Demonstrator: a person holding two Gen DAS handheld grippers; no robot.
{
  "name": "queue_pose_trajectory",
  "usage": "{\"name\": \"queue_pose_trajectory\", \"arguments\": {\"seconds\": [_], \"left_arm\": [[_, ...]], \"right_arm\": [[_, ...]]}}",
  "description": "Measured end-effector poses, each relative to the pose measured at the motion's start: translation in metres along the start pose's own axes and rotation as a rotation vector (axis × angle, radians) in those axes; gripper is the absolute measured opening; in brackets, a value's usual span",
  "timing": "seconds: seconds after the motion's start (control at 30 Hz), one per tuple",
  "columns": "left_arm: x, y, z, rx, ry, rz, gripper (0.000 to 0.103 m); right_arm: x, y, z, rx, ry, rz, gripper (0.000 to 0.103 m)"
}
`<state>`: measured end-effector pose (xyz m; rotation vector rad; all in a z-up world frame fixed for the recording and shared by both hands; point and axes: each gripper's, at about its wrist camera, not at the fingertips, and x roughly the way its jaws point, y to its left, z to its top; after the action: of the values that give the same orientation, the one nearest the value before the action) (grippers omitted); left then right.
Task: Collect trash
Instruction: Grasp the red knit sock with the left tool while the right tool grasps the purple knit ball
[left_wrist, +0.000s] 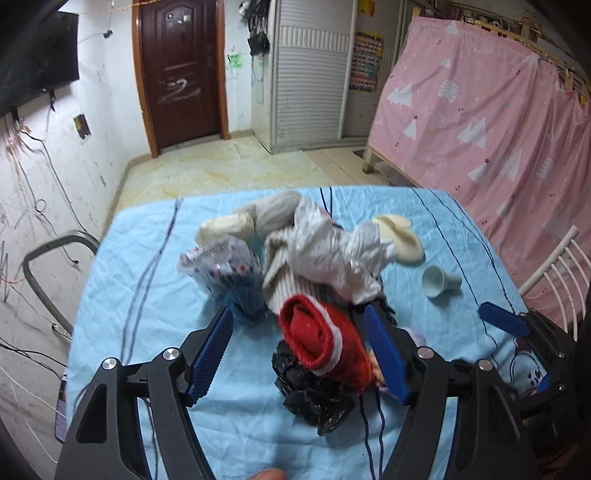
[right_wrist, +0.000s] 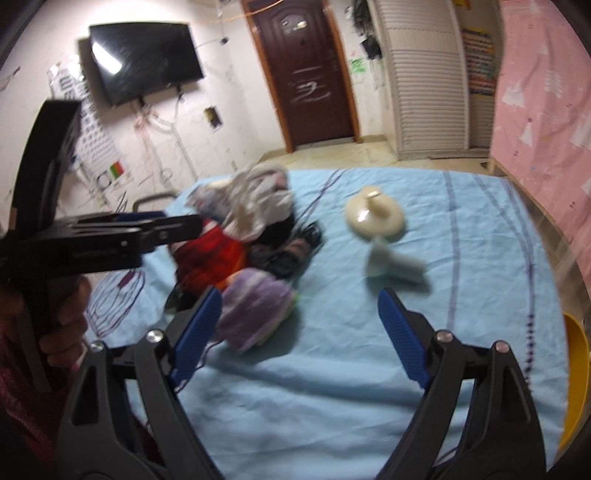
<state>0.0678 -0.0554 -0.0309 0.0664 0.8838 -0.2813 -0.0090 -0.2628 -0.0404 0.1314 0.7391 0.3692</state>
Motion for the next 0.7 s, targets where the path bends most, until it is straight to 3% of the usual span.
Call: {"name": "queue_pose_trajectory", "arguments": {"seconds": [0.17, 0.4, 0.57, 0.7], "left_arm": [[0.009, 0.001, -0.006, -0.002, 0.015, -0.042, 0.065], [0.017, 0.003, -0.009, -0.019, 0.029, -0.101, 0.061], [0.025, 0.002, -0.009, -0.021, 0.05, -0.118, 0.033], [0.027, 0.0, -0.01, -0.022, 0.045, -0.11, 0.017]], "right_arm": [[0.015, 0.017, -0.004, -0.041, 0.063, 0.056, 0.083], [0.029, 0.025, -0.005, -0.064, 0.107, 0.06, 0.083], [0.039, 0.028, -0.004, -0.072, 0.133, 0.046, 0.075], [0.043, 0.027, -0.003, -0.07, 0.144, 0.045, 0.046]]}}
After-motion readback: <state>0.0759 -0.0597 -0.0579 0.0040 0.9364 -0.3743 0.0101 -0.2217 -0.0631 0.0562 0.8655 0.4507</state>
